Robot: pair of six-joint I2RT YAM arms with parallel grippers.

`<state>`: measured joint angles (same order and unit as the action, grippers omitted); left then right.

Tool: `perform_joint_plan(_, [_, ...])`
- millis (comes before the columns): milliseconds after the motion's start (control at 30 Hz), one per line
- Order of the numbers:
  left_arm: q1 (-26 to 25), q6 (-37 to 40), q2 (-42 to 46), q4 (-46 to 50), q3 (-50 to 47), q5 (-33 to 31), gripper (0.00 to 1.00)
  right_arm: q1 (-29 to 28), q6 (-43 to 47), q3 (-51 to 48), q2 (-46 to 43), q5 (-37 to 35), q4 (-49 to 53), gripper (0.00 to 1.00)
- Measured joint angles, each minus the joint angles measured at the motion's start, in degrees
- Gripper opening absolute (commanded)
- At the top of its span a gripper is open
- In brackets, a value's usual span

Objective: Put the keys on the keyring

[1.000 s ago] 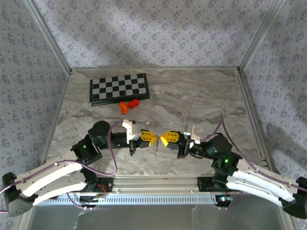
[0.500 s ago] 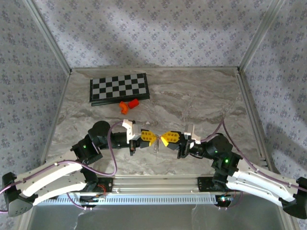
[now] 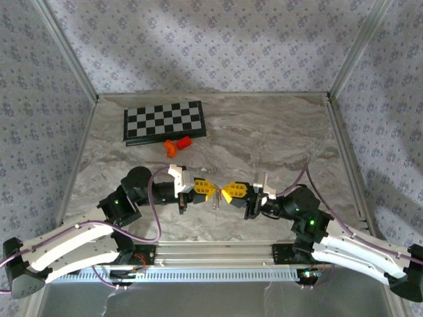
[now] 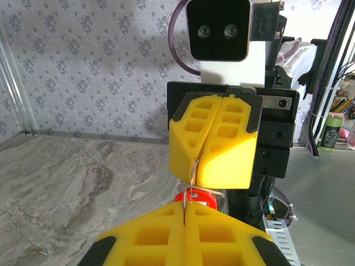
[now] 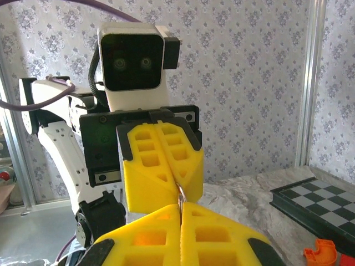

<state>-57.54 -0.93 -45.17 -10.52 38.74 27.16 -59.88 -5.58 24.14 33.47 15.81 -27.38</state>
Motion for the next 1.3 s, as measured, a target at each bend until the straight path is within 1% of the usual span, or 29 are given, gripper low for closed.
perform_joint_plan(1300, [0.0, 0.0, 0.1, -1.7, 0.0, 0.0, 0.0, 0.0, -1.7, -2.3, 0.0, -0.9, -5.9, 0.0])
